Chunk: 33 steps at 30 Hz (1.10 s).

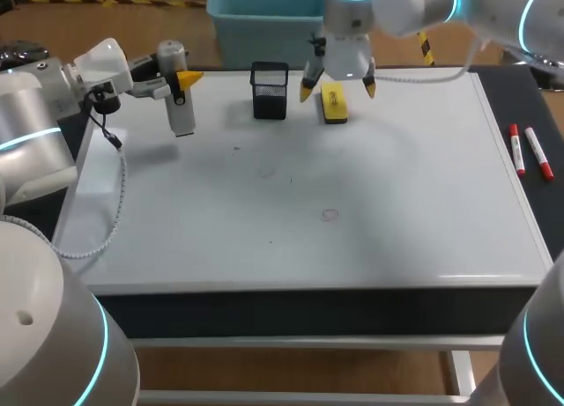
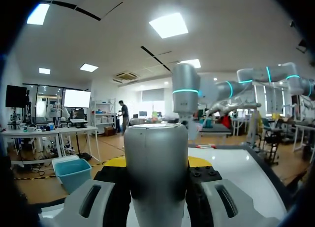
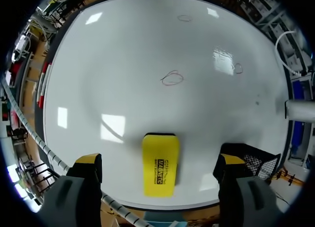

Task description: Pick up the inspection probe, press it on each red-marked spot on the whiteboard one by one, put down the probe, pick up the eraser, and wipe off all the red marks.

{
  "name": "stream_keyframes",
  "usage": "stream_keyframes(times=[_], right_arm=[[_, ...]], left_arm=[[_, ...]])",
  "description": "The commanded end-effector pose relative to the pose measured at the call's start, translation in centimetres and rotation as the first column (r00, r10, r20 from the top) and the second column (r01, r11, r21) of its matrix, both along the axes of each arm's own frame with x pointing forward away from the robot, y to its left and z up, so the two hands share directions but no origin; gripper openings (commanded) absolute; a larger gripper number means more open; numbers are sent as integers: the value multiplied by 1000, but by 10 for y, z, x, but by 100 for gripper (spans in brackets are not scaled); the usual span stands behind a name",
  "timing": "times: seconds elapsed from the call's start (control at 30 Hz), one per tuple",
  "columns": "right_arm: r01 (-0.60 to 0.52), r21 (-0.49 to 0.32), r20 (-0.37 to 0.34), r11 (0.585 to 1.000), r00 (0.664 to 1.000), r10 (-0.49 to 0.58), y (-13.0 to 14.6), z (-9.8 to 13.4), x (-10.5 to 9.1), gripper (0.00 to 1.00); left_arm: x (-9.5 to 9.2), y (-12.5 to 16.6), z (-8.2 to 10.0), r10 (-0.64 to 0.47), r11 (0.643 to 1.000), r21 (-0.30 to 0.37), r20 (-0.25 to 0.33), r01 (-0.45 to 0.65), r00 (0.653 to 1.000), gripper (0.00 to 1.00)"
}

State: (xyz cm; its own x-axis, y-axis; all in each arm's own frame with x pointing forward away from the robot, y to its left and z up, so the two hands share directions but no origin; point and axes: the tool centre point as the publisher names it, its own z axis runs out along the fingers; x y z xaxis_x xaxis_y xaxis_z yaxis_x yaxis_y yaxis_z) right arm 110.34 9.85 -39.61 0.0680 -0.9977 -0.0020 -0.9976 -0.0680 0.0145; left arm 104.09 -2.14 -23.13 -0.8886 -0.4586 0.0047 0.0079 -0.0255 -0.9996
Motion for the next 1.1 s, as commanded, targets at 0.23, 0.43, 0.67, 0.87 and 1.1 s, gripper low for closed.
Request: stream_keyframes(times=[0.23,0.43,0.67,0.87,1.1], right_arm=[[8,1,-29,1000,1000,-8,-2,-14,16,100],[11,-3,-41,1000,999,-11,-1,-21,20,100],[29,3,-50,1000,998,-29,0,-26,21,100],[29,2,-53,1000,998,-28,1,-28,22,100],[25,2,-56,1000,998,-25,2,-29,22,6]], left_arm=[[1,-1,0,1,1000,-3,3,-1,1000,0],[1,-1,0,1,1000,-3,3,-1,1000,0],[1,-1,0,1,1000,-3,3,-1,1000,0],[1,-1,0,1,1000,-3,3,-1,1000,0],[1,-1,0,1,1000,-3,3,-1,1000,0]])
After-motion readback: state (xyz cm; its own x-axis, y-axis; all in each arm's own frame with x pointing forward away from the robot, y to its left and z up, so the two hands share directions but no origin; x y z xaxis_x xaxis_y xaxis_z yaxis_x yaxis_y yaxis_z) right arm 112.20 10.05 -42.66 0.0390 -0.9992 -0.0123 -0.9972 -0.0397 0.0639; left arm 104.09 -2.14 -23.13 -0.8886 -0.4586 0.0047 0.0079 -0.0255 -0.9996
